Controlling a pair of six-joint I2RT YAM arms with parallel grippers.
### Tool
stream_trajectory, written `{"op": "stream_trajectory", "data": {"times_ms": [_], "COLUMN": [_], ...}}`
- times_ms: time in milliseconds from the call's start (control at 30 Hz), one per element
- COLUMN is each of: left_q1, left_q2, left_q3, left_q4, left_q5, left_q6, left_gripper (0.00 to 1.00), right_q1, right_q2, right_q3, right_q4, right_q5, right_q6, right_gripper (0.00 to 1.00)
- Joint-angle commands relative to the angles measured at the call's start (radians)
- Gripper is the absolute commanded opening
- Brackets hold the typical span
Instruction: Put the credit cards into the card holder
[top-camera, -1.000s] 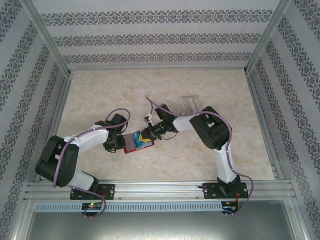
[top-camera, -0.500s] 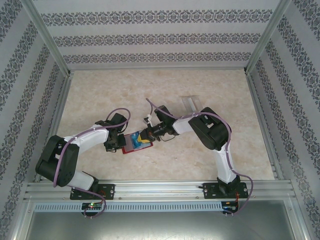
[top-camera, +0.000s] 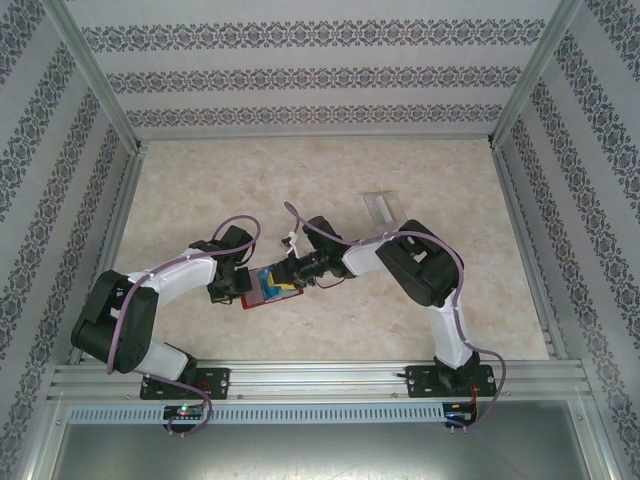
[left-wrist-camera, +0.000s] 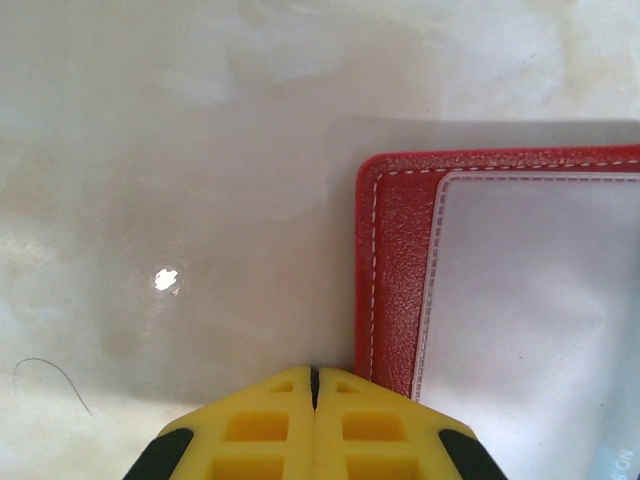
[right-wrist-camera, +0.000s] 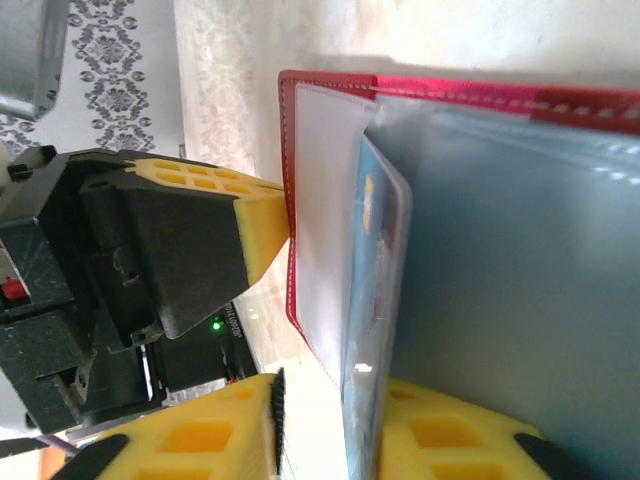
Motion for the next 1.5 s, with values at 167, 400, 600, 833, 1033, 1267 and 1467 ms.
{"op": "stream_trajectory", "data": {"times_ms": [167,400,600,833,1033,1267,1467], "left_q1": [0.006,0.008,0.011,0.010,0.011,0.010,0.011], "left_q2": [0.024,0.015,0.024,0.032,0.041,0.049,0.055], "left_q3": [-0.033,-0.043,-0.047,-0.052,-0.047,-0.043,-0.038], "left_q4": [0.094,0.105,0.129,0.151,0.159,0.155,0.157], "left_q5": [0.080,0.095,0.126,0.147,0.154,0.152,0.153], "left_q6": [0.016,0.014,0.015,0.016,0.016,0.019,0.020], "left_gripper": [0.00,0.00,0.01,0.01,0.01,0.01,0.01], "right_q1": [0.024,0.065,0.091,0.115,0.121,0.119,0.129], "right_q2": [-0.100,-0.179,-0.172,-0.146,-0.112,-0.130,-0.151], "right_q3": [-0.002,0.014,0.046,0.109,0.147,0.184,0.198], "right_q4": [-0.295,-0.429,-0.494,-0.588,-0.607,-0.713,-0.754], "right_q5": [0.221,0.402,0.470,0.482,0.450,0.537,0.585], "right_q6": [-0.137,-0.180,-0.207,-0.274,-0.271,-0.311,-0.319], "right_gripper": [0.33,0.35,0.35,0.34,0.22,0.36,0.38]}}
